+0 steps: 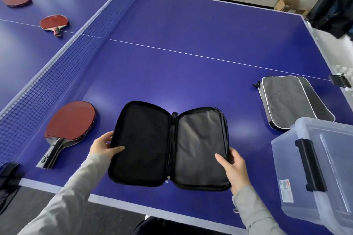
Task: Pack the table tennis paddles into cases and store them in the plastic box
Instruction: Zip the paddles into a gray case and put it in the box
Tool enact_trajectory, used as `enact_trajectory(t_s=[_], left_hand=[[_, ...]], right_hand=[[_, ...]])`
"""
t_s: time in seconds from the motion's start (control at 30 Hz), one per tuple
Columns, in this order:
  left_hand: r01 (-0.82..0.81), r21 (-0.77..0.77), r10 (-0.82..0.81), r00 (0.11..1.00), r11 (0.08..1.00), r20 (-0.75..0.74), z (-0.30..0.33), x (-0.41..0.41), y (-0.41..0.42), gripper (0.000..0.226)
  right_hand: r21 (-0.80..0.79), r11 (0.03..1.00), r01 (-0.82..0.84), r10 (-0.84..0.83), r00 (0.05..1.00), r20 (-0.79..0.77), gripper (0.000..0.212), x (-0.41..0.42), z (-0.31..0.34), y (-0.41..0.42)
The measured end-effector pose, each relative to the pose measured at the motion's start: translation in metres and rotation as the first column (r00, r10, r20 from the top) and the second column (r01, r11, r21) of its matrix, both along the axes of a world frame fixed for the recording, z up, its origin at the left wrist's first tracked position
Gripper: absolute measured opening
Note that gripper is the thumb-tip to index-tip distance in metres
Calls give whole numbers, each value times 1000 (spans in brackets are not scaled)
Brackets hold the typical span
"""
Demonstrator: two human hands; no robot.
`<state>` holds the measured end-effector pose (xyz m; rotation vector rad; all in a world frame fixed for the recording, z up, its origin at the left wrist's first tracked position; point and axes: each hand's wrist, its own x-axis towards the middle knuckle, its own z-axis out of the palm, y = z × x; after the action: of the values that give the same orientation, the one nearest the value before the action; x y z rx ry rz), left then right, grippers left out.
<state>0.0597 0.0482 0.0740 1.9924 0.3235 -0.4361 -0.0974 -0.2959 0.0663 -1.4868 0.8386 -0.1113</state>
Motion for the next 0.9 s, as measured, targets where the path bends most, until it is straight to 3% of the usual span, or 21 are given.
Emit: enact_trajectory(t_s=[0.23,0.43,0.63,0.77,0.9], left_hand=[[-42,176,27,996,983,87,-30,4,-1,50],[-47,222,32,997,974,71,-48,10,-11,50],[7,233,-15,999,972,32,-67,17,-9,52],[28,343,-71,991,939,114,-76,11,-4,59],[87,488,-150,984,868,92,-84,8,7,62]], right_hand=[[-169,986,-3,-26,985,-171,17,0,-41,5],[-308,947,-89,-44,915,-402,61,2,-62,8],[-378,915,-140,-70,868,-492,56,3,-68,13],[-476,869,-136,-128,867,-482,64,5,-69,25],[-607,778,-162,-166,879,-448,69,7,-64,33]])
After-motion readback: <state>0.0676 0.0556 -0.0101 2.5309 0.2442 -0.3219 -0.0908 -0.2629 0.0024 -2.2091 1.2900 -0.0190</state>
